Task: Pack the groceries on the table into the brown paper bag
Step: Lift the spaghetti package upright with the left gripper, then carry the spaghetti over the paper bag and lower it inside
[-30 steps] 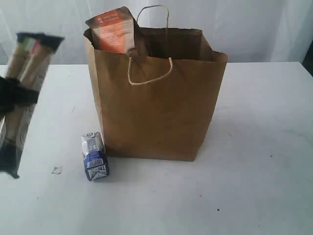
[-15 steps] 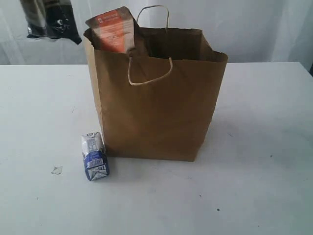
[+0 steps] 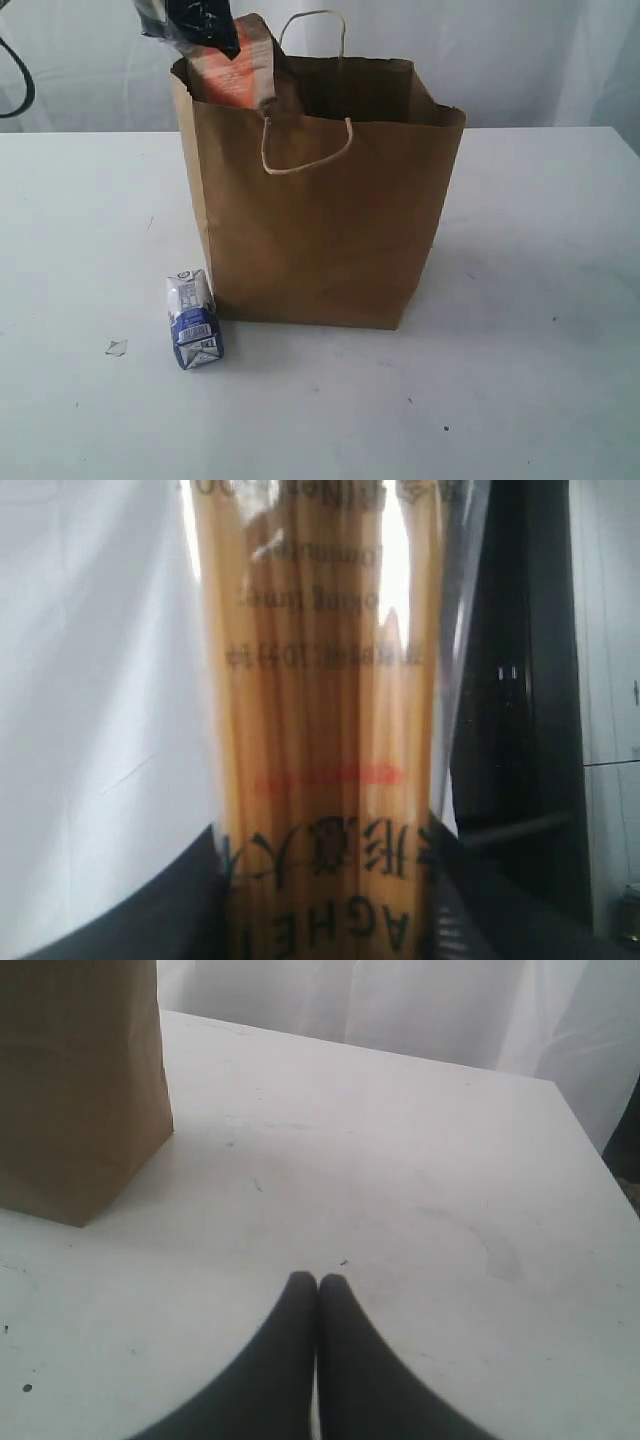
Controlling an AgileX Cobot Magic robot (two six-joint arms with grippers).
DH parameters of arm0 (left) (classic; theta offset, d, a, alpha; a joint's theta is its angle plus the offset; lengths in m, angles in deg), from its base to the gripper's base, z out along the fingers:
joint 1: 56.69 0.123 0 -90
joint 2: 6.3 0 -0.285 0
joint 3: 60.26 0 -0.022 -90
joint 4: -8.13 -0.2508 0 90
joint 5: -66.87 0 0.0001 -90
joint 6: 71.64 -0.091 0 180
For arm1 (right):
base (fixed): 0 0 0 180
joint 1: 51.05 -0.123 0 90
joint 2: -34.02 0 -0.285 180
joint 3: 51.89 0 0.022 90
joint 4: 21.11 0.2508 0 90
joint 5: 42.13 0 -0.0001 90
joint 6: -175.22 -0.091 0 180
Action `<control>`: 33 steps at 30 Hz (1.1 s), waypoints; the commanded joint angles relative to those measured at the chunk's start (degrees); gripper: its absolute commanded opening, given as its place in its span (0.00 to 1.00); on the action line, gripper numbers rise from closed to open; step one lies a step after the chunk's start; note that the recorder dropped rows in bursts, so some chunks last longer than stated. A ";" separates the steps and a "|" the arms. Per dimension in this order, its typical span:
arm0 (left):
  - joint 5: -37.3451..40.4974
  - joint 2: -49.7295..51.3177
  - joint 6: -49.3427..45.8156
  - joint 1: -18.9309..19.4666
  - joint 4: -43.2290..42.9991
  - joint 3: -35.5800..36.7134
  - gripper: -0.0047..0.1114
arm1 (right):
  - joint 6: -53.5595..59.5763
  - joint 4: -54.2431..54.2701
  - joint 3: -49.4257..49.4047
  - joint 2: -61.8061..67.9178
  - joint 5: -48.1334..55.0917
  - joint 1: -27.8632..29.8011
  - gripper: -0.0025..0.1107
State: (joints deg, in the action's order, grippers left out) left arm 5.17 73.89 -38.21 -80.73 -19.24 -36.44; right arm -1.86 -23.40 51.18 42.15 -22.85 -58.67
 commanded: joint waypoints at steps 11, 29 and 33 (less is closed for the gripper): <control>-7.00 8.01 1.02 -5.99 -6.94 -9.54 0.04 | -0.20 -0.13 -0.29 -0.35 -0.13 0.25 0.02; -7.23 20.19 -0.47 -11.09 -6.57 -17.77 0.04 | -0.20 -0.13 -0.29 -0.35 -0.13 0.25 0.02; -7.23 21.69 -0.47 -11.09 -6.57 -19.57 0.04 | -0.20 -0.13 -0.29 -0.35 -0.13 0.25 0.02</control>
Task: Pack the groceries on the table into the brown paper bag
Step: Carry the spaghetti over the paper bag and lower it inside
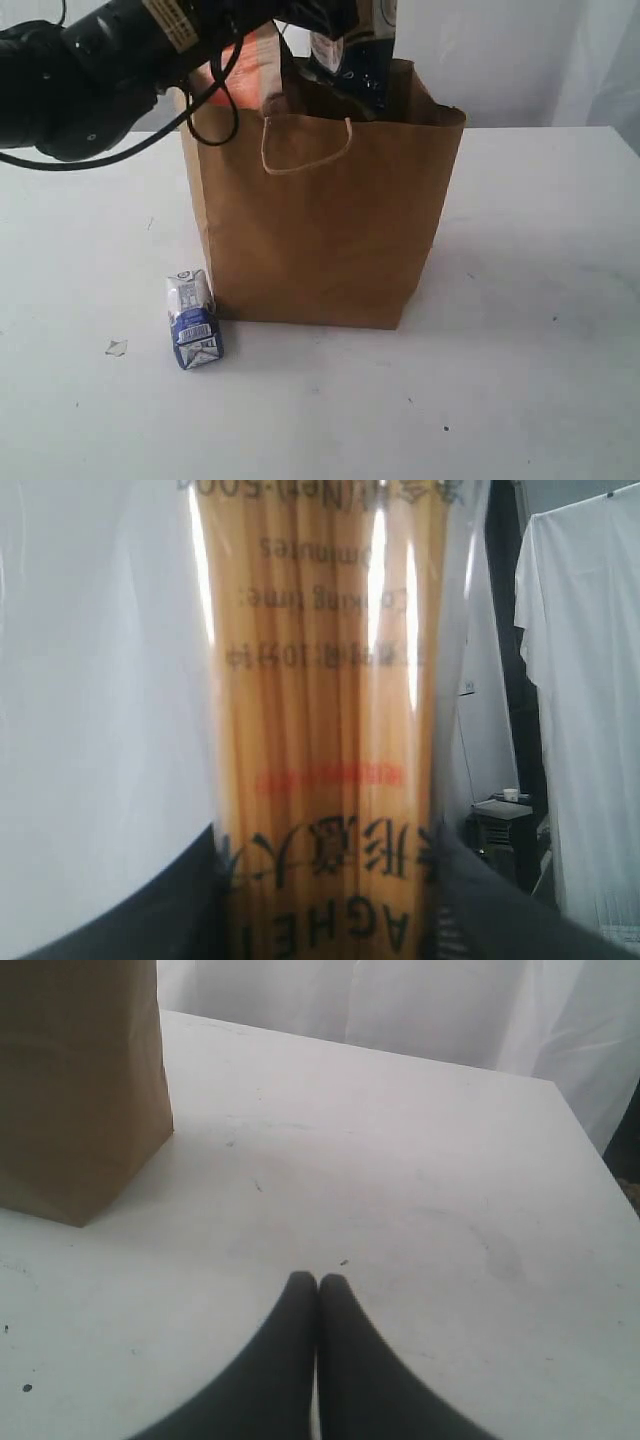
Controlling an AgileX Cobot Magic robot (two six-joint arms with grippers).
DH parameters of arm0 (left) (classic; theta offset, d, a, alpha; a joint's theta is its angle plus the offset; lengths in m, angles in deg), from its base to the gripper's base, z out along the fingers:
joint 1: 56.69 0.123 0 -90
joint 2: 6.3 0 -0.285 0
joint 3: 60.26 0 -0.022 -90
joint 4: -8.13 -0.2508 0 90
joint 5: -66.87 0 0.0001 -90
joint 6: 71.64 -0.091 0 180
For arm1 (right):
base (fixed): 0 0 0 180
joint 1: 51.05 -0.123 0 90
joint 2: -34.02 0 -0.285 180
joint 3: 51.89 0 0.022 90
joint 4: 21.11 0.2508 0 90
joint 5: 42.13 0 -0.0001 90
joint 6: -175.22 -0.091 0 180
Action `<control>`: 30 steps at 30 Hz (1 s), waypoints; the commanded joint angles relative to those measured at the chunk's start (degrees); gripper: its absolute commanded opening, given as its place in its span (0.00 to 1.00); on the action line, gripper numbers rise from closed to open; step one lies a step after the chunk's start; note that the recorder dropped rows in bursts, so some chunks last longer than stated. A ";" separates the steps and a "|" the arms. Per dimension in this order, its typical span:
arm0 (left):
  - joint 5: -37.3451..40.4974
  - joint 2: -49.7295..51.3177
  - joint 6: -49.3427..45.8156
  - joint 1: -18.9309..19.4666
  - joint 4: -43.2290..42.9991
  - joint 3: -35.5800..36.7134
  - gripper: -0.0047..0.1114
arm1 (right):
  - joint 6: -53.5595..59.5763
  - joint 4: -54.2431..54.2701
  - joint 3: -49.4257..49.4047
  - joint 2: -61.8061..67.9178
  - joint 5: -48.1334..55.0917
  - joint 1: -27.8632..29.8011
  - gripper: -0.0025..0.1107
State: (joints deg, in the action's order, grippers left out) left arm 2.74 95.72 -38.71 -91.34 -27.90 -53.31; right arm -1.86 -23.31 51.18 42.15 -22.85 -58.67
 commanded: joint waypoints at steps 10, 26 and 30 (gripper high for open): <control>-3.90 4.26 0.03 -0.89 1.97 -6.49 0.04 | -0.20 -0.21 -0.29 -0.35 -0.13 0.25 0.02; -3.56 8.44 -0.34 -1.41 2.63 -7.09 0.04 | -0.20 -0.21 -0.29 -0.35 -0.13 0.25 0.02; -3.82 8.68 -0.34 -2.23 2.63 -7.09 0.04 | -0.20 -0.21 -0.29 -0.35 -0.13 0.25 0.02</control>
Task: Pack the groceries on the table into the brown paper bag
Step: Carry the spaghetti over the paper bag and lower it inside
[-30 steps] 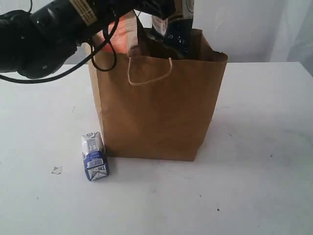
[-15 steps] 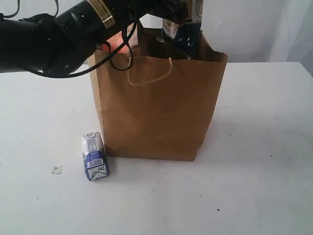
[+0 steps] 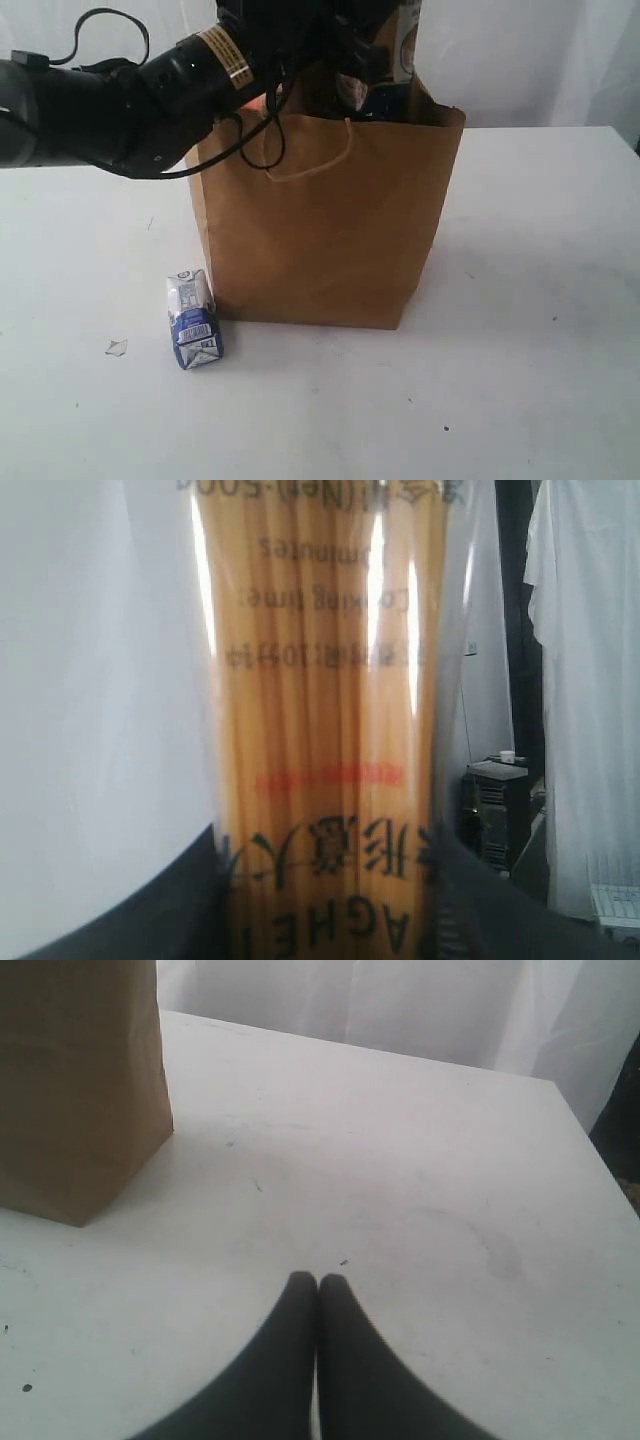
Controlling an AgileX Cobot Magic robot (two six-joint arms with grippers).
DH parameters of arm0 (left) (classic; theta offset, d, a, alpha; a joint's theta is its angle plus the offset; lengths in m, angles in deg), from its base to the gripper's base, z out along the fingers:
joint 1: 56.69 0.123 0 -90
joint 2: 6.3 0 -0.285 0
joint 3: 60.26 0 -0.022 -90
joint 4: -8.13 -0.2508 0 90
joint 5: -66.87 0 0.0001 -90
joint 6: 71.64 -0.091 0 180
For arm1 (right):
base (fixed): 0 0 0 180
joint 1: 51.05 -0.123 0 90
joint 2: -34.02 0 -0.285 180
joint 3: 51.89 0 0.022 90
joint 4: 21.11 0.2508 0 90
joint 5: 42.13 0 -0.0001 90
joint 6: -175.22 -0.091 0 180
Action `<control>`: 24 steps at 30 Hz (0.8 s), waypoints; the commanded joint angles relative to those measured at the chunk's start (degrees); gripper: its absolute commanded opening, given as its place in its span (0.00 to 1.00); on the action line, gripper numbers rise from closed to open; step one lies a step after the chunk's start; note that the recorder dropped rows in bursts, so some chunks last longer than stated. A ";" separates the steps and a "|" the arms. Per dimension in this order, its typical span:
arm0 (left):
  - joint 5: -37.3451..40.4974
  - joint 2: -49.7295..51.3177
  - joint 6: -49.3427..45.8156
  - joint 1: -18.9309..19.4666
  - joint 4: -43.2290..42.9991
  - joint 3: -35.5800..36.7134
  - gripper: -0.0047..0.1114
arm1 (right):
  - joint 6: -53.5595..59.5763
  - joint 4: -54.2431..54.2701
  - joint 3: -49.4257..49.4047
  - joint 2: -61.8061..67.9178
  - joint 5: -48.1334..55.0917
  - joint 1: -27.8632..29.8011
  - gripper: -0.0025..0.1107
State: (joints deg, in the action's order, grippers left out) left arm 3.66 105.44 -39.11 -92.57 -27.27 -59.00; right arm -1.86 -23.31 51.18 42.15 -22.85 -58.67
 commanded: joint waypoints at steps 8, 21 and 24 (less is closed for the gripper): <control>-3.97 -0.54 0.94 -1.53 1.38 -1.40 0.04 | -0.20 -0.21 -0.29 -0.35 -0.13 0.25 0.02; -2.72 -0.54 0.94 -1.42 1.88 0.93 0.19 | -0.20 -0.21 -0.29 -0.35 -0.13 0.25 0.02; -3.17 -0.54 0.94 -1.42 2.27 1.52 0.24 | -0.20 -0.21 -0.29 -0.35 -0.13 0.25 0.02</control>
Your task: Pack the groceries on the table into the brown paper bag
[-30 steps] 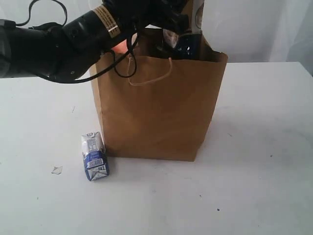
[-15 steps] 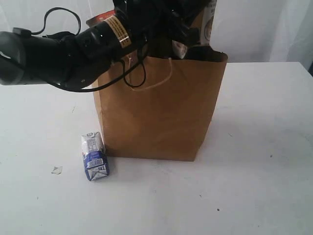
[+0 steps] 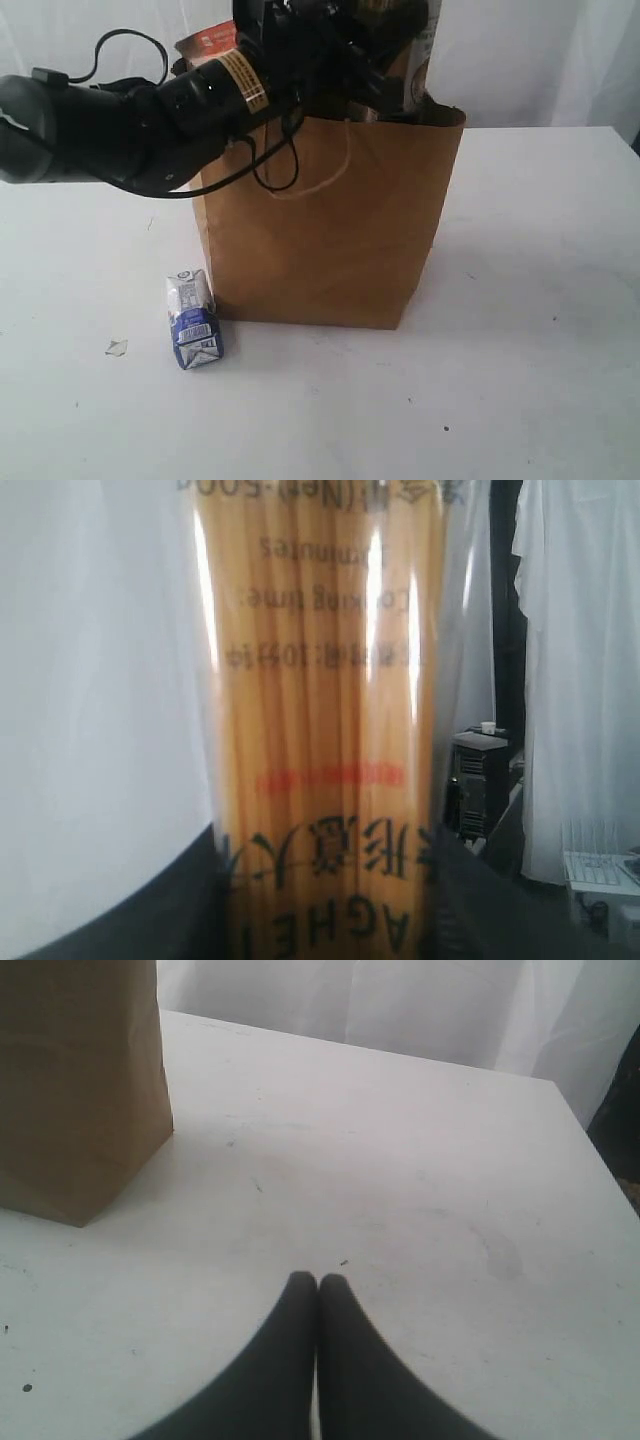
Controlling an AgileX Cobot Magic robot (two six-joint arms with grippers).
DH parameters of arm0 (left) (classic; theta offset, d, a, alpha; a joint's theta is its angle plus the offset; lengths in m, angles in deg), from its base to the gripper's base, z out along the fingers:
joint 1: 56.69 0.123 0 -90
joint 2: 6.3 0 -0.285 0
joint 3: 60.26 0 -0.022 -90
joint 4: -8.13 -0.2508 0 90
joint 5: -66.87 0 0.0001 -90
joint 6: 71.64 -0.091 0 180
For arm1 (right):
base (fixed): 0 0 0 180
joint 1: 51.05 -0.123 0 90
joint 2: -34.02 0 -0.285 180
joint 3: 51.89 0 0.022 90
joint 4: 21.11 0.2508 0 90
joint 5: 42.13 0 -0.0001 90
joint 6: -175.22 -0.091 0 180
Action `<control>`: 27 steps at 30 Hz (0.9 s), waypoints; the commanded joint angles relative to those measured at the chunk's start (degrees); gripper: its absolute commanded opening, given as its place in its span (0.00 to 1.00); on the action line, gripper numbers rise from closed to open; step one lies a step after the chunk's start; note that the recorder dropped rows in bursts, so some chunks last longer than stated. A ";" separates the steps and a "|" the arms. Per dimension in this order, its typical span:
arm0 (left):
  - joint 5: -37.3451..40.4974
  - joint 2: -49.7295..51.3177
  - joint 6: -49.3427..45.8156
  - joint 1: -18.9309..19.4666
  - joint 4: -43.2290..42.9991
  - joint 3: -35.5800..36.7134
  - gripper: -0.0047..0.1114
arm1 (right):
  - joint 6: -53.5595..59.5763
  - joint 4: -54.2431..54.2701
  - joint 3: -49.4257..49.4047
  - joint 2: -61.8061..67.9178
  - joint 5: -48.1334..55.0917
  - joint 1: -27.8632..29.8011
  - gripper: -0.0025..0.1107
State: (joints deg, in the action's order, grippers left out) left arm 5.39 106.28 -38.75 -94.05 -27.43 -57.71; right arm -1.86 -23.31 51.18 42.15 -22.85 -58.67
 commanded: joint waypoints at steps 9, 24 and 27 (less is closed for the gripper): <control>-6.36 -1.38 1.17 0.06 3.39 2.39 0.26 | -0.20 -0.21 -0.29 -0.35 -0.13 0.25 0.02; -8.49 -1.49 4.82 0.06 4.89 2.67 0.55 | -0.20 -0.21 -0.29 -0.35 -0.13 0.25 0.02; -8.49 -2.17 4.58 0.06 4.89 2.67 0.55 | -0.20 -0.21 -0.29 -0.35 -0.13 0.25 0.02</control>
State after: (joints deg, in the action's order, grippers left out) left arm -1.00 105.75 -34.46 -94.05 -23.15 -54.68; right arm -1.86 -23.31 51.18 42.15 -22.85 -58.67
